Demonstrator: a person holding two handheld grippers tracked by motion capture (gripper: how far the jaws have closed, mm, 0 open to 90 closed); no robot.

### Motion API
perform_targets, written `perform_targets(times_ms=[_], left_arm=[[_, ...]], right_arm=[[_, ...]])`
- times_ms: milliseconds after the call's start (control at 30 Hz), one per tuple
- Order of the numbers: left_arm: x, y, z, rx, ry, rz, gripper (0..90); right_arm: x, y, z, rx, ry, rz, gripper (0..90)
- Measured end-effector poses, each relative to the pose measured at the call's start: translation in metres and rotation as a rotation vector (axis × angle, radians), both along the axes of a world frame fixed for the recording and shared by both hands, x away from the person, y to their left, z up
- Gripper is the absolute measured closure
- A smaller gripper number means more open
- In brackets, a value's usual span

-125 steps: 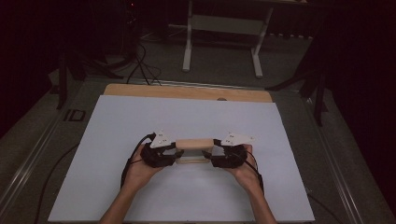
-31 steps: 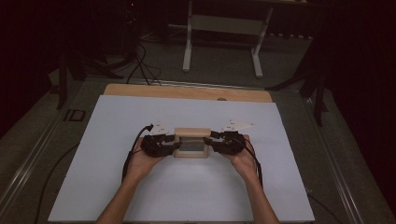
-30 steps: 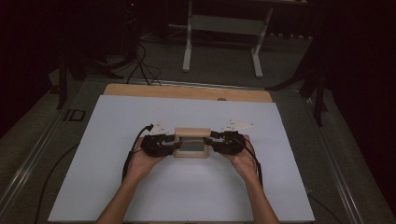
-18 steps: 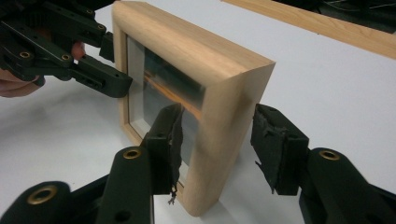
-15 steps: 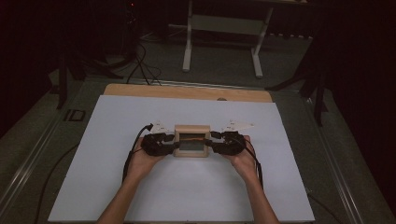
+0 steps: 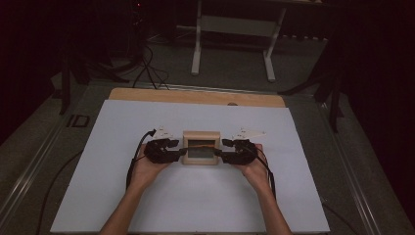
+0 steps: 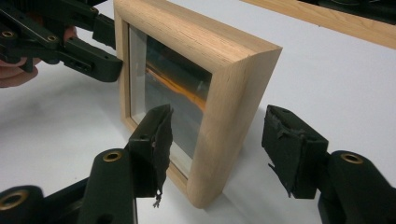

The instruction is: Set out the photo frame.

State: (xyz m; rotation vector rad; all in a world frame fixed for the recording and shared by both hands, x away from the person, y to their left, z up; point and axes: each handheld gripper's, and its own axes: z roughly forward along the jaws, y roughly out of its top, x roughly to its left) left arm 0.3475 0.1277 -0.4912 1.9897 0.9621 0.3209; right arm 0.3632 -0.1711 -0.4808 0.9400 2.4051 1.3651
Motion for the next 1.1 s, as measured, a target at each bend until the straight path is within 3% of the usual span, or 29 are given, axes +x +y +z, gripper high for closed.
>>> perform_targets(times_ms=[433, 767, 1100], left_arm=[[-0.019, 0.018, 0.005, 0.008, -0.032, 0.023, 48.4], [-0.037, 0.037, 0.004, 0.04, -0.041, 0.03, 48.4], [-0.051, 0.054, -0.005, 0.129, -0.031, 0.038, 47.9]], right_arm=[[-0.017, -0.012, -0.001, -0.027, -0.008, -0.006, 40.7], [-0.032, -0.027, 0.001, -0.068, -0.019, -0.028, 40.6], [-0.045, -0.047, -0.01, -0.098, -0.003, -0.06, 39.7]])
